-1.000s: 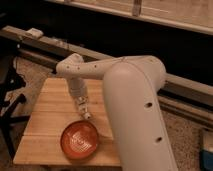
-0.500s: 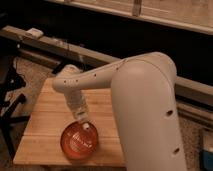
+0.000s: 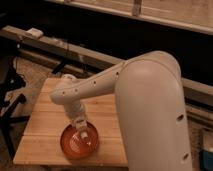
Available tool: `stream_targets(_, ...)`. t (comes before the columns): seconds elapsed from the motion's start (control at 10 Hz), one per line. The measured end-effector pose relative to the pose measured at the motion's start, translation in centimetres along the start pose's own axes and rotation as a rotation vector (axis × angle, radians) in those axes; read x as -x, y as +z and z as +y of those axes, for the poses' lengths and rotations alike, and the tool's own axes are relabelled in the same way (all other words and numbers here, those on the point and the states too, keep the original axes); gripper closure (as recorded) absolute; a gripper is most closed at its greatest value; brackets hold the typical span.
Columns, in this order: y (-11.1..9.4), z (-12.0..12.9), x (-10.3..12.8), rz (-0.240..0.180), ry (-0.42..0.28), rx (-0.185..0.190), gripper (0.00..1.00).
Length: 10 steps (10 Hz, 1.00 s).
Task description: Place the bottle in the ceramic bowl
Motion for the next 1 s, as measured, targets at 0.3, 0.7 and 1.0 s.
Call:
stream_targets(0.3, 0.4, 1.0, -2.7, -0.006, 0.043, 0.006, 0.9)
stream_targets(0.7, 1.0, 1.1, -5.3, 0.004, 0.084, 0.013, 0.48)
stream_targets(1.0, 0.9, 0.5, -6.7, 0.006, 0.105, 0.014, 0.22)
